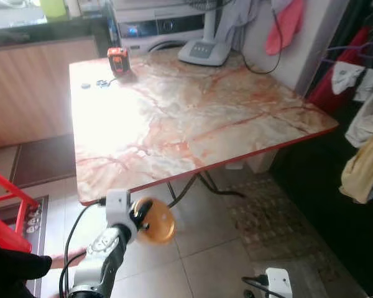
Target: Restocking fridge
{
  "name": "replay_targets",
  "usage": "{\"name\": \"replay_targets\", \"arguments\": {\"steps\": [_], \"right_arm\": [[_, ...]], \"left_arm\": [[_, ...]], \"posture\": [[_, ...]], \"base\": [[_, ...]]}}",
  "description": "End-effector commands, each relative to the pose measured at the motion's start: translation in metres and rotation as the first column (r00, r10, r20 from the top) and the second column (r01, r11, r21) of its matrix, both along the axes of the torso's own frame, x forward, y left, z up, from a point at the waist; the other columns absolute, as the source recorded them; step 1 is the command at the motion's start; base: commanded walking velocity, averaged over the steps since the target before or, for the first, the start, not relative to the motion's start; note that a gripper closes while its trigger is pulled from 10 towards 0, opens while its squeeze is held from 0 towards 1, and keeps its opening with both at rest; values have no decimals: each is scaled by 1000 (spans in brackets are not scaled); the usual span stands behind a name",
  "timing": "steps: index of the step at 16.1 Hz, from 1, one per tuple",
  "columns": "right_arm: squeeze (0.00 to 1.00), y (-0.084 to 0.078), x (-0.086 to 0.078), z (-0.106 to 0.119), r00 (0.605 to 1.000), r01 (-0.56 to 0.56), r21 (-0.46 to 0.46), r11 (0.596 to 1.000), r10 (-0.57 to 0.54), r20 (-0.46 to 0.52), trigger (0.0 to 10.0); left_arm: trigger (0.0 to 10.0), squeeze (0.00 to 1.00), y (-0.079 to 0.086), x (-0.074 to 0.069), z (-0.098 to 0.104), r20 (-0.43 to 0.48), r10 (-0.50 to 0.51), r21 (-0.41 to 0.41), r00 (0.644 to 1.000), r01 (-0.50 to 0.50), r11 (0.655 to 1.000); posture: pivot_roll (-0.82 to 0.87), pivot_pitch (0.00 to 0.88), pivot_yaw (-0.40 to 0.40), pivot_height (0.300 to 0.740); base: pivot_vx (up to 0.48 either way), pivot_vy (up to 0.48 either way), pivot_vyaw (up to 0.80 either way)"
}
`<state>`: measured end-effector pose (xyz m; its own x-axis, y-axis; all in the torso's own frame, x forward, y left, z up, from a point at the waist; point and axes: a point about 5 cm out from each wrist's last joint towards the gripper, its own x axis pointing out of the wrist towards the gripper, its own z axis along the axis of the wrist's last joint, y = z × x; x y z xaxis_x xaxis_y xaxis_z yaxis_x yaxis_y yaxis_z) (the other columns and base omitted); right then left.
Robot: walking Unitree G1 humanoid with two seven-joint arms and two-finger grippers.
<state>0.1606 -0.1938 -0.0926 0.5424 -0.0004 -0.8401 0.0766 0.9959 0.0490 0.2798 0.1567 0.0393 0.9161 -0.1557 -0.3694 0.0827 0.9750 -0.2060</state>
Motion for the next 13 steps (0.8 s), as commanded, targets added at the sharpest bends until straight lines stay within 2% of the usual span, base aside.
{"name": "replay_targets", "arguments": {"steps": [1, 3, 5, 8, 10, 12, 13], "right_arm": [[0, 0, -3, -1, 1000, 7, 3, 1000, -7, -6, 10000], [0, 0, -3, -1, 1000, 4, 4, 1000, -4, -7, 10000], [0, 1, -3, -1, 1000, 3, 5, 1000, -3, -8, 10000], [0, 1, -3, -1, 1000, 5, 7, 1000, -5, -7, 10000], [0, 1, -3, -1, 1000, 4, 8, 1000, -4, -8, 10000], [0, 1, -3, -1, 1000, 5, 7, 1000, -5, -9, 10000], [0, 1, -3, -1, 1000, 5, 8, 1000, -5, -9, 10000]], "left_arm": [[10000, 0, 6, -4, -11, -37, 19, 24, 999, -18, 1000], [10000, 0, 12, -12, -31, -115, 30, 60, 993, -23, 998], [10000, 0, 19, -26, -53, -203, 32, 135, 979, -4, 991], [10000, 0, 28, -43, -76, -287, 48, 201, 957, 11, 980], [10000, 0, 36, -50, -85, -324, 84, 224, 942, -10, 975], [10000, 0, 52, -69, -100, -402, 190, 305, 896, -65, 950], [10000, 0, 56, -72, -102, -411, 211, 331, 887, -71, 941]], "posture": [[-113, 16, -23, 740], [-107, 19, -25, 740], [-111, 19, -22, 740], [-106, 22, -21, 740], [-106, 21, -20, 740], [-107, 22, -18, 740], [-107, 22, -18, 740]], "base": [[0, 0, 0], [0, 0, 0], [0, 0, 0], [0, 0, 0], [0, 0, 0], [0, 0, 0], [0, 0, 0]]}}
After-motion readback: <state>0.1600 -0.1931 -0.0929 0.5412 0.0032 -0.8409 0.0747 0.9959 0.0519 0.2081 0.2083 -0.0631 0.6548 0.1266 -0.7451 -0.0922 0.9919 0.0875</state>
